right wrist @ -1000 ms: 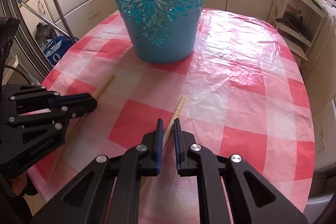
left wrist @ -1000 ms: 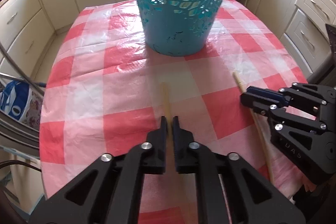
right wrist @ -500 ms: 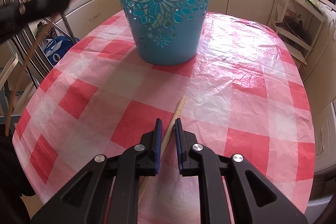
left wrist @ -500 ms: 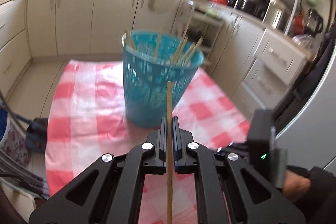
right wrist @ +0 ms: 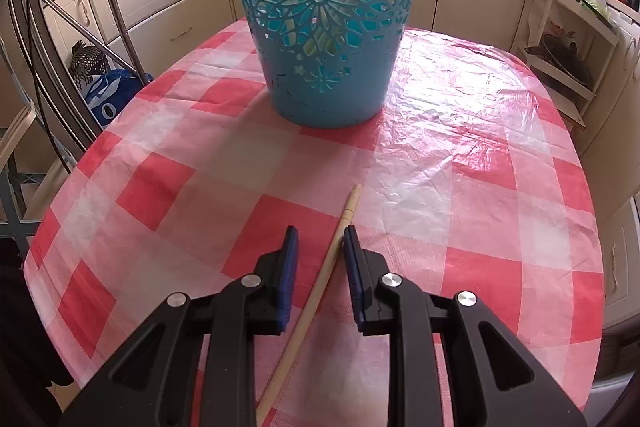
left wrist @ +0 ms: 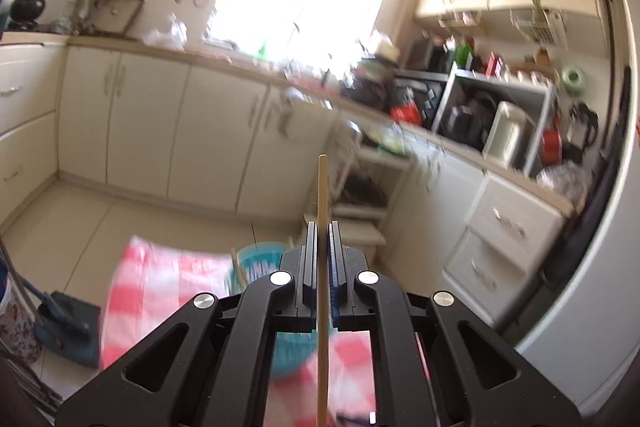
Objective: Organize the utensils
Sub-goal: 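Carry the chopstick with the left tool into the teal basket and release, then grasp the last wooden chopstick on the cloth with the right tool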
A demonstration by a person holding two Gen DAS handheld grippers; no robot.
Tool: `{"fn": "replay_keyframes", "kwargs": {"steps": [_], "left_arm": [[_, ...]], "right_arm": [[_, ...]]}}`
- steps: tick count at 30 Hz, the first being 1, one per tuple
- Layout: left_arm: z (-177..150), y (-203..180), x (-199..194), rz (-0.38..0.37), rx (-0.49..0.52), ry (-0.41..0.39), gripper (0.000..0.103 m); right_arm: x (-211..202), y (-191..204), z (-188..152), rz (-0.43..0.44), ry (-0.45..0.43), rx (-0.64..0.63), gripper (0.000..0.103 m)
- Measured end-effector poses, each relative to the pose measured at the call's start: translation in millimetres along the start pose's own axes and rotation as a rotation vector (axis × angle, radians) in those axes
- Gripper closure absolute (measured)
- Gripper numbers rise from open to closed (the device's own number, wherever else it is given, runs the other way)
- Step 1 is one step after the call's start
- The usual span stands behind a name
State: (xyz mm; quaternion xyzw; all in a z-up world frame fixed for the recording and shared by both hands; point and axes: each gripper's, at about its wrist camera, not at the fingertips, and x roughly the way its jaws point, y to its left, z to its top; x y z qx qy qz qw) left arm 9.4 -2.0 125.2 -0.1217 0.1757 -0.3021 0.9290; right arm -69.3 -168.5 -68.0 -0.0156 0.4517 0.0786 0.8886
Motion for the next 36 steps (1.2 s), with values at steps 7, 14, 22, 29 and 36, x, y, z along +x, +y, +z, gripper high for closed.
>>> {"fn": "replay_keyframes", "kwargs": {"steps": [7,14,22,29,36], "left_arm": [[35.5,11.2,30.8,0.118,-0.095,-0.140,0.099],[42.7,14.6,70.9,0.172,-0.131,-0.173,0.099],[24.7,13.4,106.7,0.240,-0.096,-0.156,0.098],[3.3,17.3,118.1,0.282,-0.070,-0.096,0.098],[-16.1,28.5,109.8,0.299,-0.063,-0.037,0.098]], "right_arm": [[-0.6,3.3,-1.4,0.006,-0.003,0.000,0.073],[-0.5,3.8,-1.8,0.011,-0.002,0.003,0.073],[-1.1,6.8,-3.1,0.017,0.000,-0.006,0.069],[-1.9,7.6,-3.6,0.018,0.004,-0.008,0.069],[-2.1,8.7,-4.1,0.016,0.001,-0.015,0.067]]}}
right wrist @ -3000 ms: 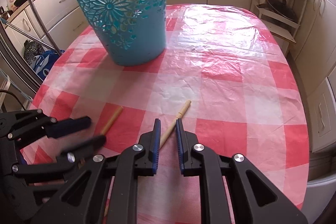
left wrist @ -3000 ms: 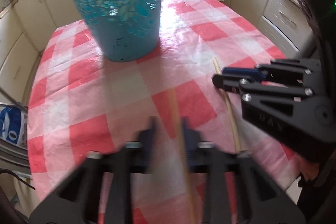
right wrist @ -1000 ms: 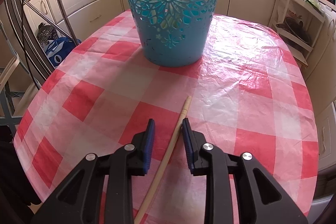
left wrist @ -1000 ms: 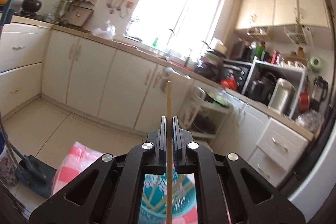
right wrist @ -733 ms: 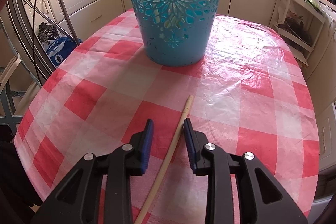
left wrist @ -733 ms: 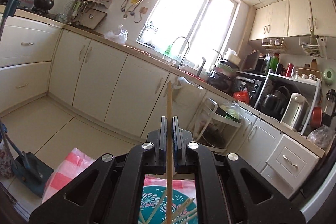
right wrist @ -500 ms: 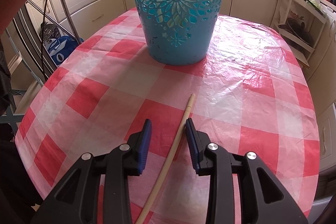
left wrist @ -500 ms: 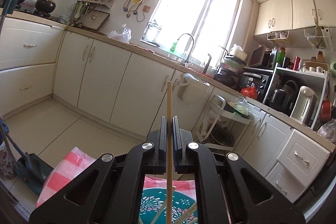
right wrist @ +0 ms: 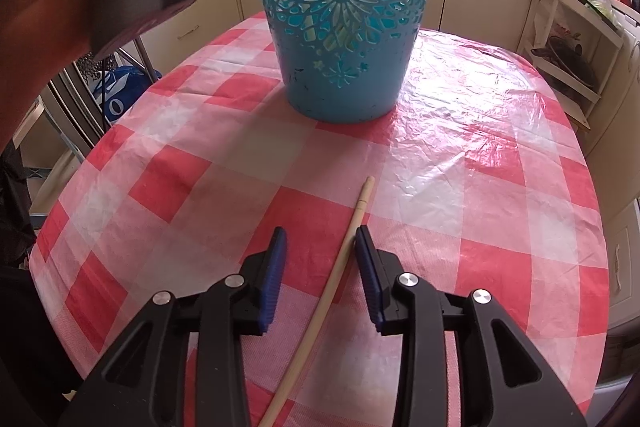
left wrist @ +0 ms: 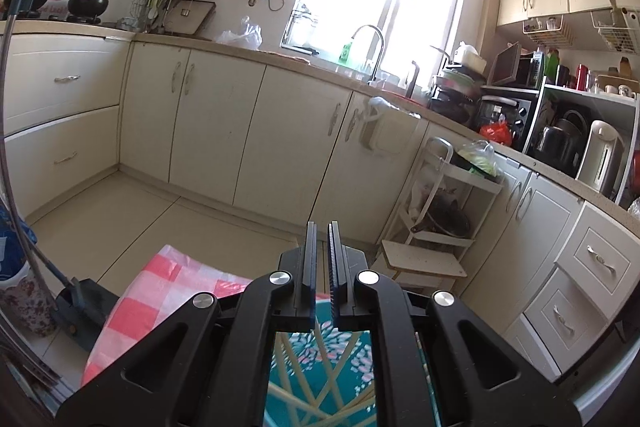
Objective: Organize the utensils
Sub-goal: 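Grasp the last wooden chopstick on the cloth with the right tool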
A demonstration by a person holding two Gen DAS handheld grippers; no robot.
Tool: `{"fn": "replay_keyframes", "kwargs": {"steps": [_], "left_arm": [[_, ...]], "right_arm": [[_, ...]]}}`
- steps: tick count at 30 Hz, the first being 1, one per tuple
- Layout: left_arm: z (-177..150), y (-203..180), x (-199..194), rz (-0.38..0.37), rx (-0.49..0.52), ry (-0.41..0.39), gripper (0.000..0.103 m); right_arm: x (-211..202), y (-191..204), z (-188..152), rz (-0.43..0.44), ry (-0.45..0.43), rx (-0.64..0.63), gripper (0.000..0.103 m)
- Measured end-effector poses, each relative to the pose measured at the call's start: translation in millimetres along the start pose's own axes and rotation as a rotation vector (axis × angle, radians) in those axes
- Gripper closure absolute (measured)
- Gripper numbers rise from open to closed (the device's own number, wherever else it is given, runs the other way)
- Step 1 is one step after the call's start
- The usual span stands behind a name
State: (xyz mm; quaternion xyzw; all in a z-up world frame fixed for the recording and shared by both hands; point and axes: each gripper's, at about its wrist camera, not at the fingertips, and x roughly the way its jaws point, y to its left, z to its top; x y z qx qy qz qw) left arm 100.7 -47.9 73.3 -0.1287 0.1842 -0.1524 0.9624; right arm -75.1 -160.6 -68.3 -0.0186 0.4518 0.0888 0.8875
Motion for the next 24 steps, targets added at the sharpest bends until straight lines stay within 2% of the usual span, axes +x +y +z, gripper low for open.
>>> {"fn": "replay_keyframes", "kwargs": {"steps": [4,9,14,20,22,24], "left_arm": [[-3.9,5.2,-19.8,-0.010,0.012,0.014,0.095],[-11.5,15.5,-58.7,0.014,0.030,0.020,0.075],[-23.7,39.1,-104.7,0.085,0.019,0.008,0.057],[-26.7,63.0,-103.6,0.119,-0.009,0.060,0.055],[-25.3,64.7,-102.3,0.120,-0.002,0.064,0.055],[-23.2,64.0,-99.7,0.112,-0.004,0.071,0.055]], "right_arm": [[0.4,-0.2,0.3,0.003,0.002,-0.004,0.067],[-1.3,-5.0,-0.1,0.016,0.017,-0.004,0.067],[-3.7,-9.7,-3.5,0.026,0.023,-0.017,0.067],[-7.4,-9.5,-8.7,0.011,0.024,-0.045,0.068],[-8.6,-11.7,-8.9,0.009,0.030,-0.039,0.076],[-9.2,-15.7,-8.8,0.008,0.034,-0.029,0.092]]}}
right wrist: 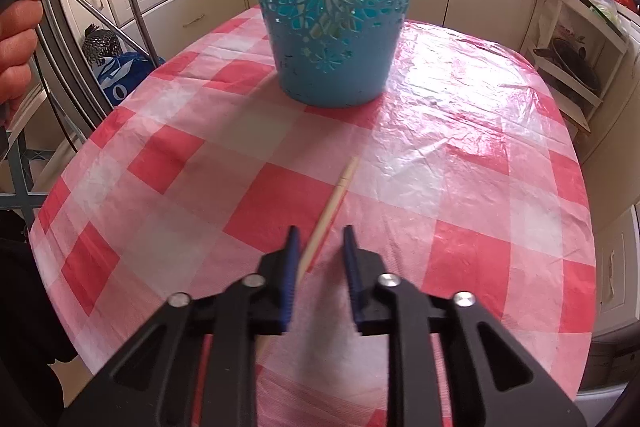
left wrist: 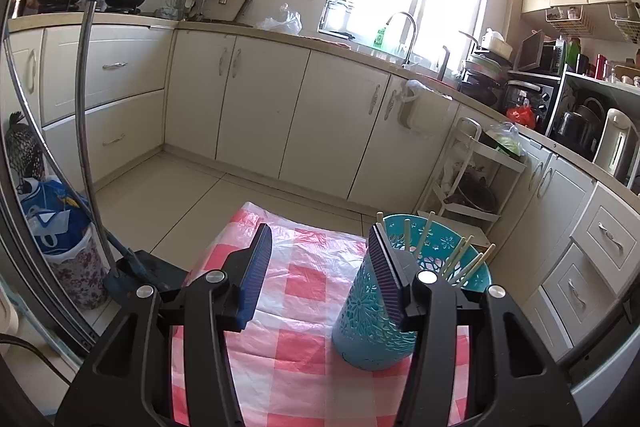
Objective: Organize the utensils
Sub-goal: 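Grasp the last wooden chopstick on the cloth with the right tool, then lift the chopstick with the right tool into the teal basket and release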
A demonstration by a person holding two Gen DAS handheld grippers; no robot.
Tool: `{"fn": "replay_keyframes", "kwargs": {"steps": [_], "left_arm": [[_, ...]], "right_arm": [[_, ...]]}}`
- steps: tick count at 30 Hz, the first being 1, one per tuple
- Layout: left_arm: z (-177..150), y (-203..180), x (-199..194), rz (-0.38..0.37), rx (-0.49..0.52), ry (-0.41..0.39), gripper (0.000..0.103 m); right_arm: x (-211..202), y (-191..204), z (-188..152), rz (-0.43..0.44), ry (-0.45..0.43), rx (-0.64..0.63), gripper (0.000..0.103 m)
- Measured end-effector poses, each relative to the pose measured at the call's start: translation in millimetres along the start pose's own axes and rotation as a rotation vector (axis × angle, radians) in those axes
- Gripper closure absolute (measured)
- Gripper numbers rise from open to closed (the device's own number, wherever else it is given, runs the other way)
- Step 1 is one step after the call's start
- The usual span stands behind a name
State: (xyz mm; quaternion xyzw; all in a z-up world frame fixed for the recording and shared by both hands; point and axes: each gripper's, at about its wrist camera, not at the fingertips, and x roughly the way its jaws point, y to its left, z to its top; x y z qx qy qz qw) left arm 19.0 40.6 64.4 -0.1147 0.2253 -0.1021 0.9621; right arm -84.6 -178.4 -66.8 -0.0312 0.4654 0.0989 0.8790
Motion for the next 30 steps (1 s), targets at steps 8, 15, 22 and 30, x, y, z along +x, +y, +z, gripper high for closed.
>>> {"fn": "replay_keyframes", "kwargs": {"steps": [8,15,22,30], "left_arm": [[3.8,-3.5,2.8,-0.014,0.006,0.023,0.054],[1.9,1.9,8.4,-0.003,-0.010,0.062,0.051],[-1.9,-0.5,16.0,0.000,-0.011,0.099,0.049],[-2.6,-2.1,13.7,-0.008,0.005,0.104,0.048]], "right_arm": [[-23.8,-27.9,3.3,0.165,-0.038,0.198,0.097],[-108.5,-44.0,64.6,0.346,-0.339,0.290,0.097],[-153.1,-40.4,156.2,0.245,-0.668,0.282,0.097],[-105.8,-31.5,207.6,0.044,-0.754,0.320,0.097]]}}
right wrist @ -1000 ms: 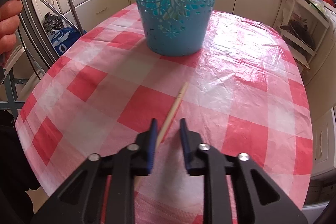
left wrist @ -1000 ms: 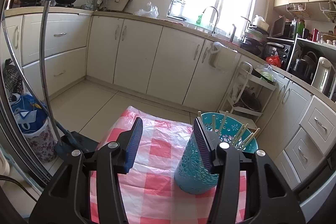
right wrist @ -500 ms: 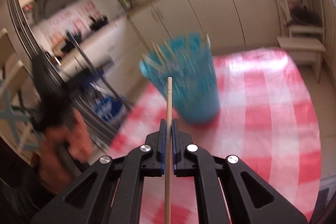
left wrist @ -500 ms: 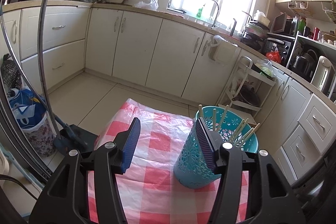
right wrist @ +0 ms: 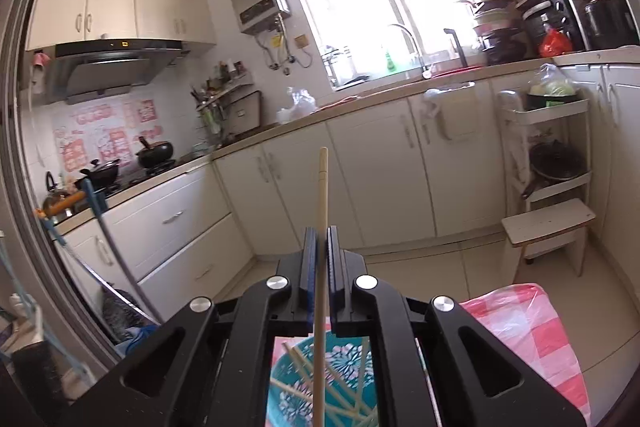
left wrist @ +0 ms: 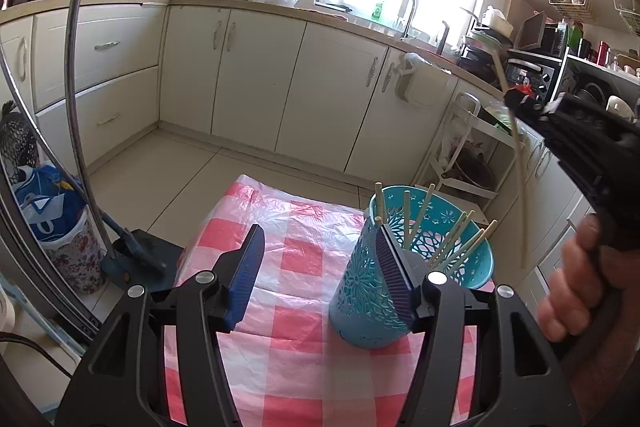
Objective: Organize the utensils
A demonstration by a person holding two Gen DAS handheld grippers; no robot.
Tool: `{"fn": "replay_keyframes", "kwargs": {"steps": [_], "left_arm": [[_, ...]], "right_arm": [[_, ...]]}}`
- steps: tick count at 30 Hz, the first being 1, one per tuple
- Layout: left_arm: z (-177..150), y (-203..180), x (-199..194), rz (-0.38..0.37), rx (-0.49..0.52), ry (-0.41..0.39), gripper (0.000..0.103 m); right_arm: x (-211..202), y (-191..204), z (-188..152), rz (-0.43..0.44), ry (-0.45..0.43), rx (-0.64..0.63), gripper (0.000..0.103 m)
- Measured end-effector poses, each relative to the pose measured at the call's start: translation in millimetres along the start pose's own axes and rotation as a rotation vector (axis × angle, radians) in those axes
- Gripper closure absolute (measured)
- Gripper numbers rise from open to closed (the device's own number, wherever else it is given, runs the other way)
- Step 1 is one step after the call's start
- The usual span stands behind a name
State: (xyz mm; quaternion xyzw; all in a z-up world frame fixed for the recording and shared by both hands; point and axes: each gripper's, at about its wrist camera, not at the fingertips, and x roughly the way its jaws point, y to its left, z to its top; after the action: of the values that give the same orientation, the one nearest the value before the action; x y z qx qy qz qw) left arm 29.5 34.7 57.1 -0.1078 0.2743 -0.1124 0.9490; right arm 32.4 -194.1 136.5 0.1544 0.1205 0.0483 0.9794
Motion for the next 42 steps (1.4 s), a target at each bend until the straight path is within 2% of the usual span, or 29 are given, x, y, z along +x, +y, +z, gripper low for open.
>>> {"fn": "replay_keyframes", "kwargs": {"steps": [8,20,26,32,34,36,38,40,42], "left_arm": [[1.3,2.6,-0.9,-0.001,-0.007,0.003,0.048],[-0.5,-0.9,-0.6,-0.001,0.017,0.011,0.047],[-2.1,-3.6,-0.8,0.000,0.033,0.015,0.046],[-4.7,-6.2,-4.2,0.014,0.067,0.010,0.041],[-5.4,-7.2,-5.1,0.018,0.073,0.012,0.038],[-6.8,-8.2,-6.8,0.028,0.080,0.018,0.031],[-8.5,-10.6,-9.3,0.037,0.092,0.028,0.024],[-10.5,-14.4,-15.2,0.057,0.120,0.044,0.013],[-11.7,-19.1,-23.2,0.077,0.148,0.060,0.008]], "right_arm": [[20.2,-7.4,-13.0,-0.084,-0.016,-0.004,0.097],[30.6,-6.2,-34.5,-0.123,0.020,-0.036,0.097],[37.8,-6.9,-57.9,-0.134,0.101,-0.091,0.097],[19.4,-6.8,-84.4,-0.134,0.174,-0.154,0.097],[7.4,-6.2,-90.8,-0.124,0.195,-0.160,0.091],[-6.6,-7.2,-94.3,-0.119,0.222,-0.136,0.071],[-20.8,-7.2,-97.5,-0.124,0.251,-0.112,0.058],[-37.0,-5.3,-97.9,-0.144,0.273,-0.107,0.050],[-53.8,-5.9,-95.6,-0.165,0.311,-0.065,0.033]]}}
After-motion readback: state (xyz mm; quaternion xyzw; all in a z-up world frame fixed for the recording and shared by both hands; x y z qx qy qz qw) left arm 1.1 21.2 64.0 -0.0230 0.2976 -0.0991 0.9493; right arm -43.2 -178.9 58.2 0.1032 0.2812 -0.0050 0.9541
